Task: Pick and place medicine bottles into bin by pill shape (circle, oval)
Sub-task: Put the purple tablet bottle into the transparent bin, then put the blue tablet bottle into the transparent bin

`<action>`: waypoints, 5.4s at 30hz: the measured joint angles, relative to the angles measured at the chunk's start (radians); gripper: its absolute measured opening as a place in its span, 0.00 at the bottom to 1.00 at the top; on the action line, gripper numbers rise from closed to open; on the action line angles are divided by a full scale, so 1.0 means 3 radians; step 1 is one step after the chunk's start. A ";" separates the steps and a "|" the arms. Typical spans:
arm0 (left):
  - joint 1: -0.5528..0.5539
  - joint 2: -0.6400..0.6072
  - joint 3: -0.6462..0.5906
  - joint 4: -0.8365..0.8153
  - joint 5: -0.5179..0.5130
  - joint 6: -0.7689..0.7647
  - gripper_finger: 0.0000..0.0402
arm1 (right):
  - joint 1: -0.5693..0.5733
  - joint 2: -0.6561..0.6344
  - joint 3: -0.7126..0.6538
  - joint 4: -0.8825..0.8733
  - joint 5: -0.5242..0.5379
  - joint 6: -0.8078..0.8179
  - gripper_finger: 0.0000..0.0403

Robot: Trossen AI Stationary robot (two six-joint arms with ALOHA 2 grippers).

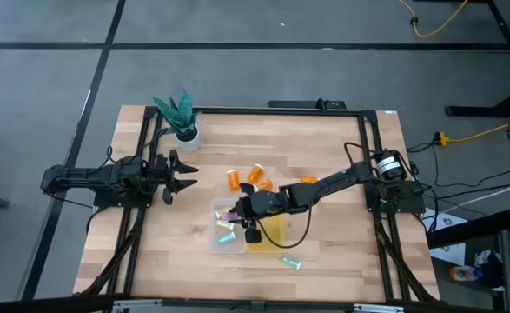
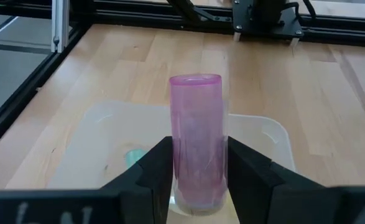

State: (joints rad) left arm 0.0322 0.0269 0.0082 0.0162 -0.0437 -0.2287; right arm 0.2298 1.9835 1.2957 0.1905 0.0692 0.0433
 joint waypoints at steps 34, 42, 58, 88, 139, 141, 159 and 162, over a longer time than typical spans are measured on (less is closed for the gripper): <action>-0.0001 -0.0001 0.0001 0.0005 0.0000 -0.0017 0.47 | -0.0094 -0.1181 0.0005 -0.1746 0.0161 0.0650 0.60; -0.0001 -0.0001 0.0001 0.0009 0.0000 -0.0017 0.47 | 0.0380 -0.1570 0.0005 -0.2870 -0.0048 0.1566 0.60; -0.0001 -0.0001 0.0000 0.0007 0.0000 -0.0018 0.47 | 0.1285 -0.1050 0.0001 -0.2964 -0.0037 0.2626 0.60; -0.0001 -0.0001 0.0001 0.0005 0.0000 -0.0089 0.47 | 0.1287 -0.0228 -0.0138 -0.2837 -0.0051 0.2843 0.60; 0.0000 -0.0001 0.0001 0.0001 0.0001 -0.0202 0.47 | 0.1503 -0.0217 0.0709 -0.3907 -0.0865 0.4094 0.60; 0.0000 0.0000 0.0000 0.0001 0.0004 -0.0275 0.47 | 0.1509 -0.0217 0.0708 -0.3873 -0.0756 0.4361 0.60; 0.0000 0.0000 0.0001 -0.0004 0.0015 -0.0256 0.47 | 0.1825 0.0047 0.0707 -0.3548 -0.0353 0.6057 0.60; -0.0001 -0.0001 0.0001 -0.0004 0.0015 -0.0256 0.47 | 0.1823 0.0120 0.0707 -0.3435 -0.0350 0.6127 0.60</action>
State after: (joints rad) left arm 0.0320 0.0267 0.0084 0.0151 -0.0391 -0.3054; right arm 0.7769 2.0195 1.5078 -0.8400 -0.0356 1.8813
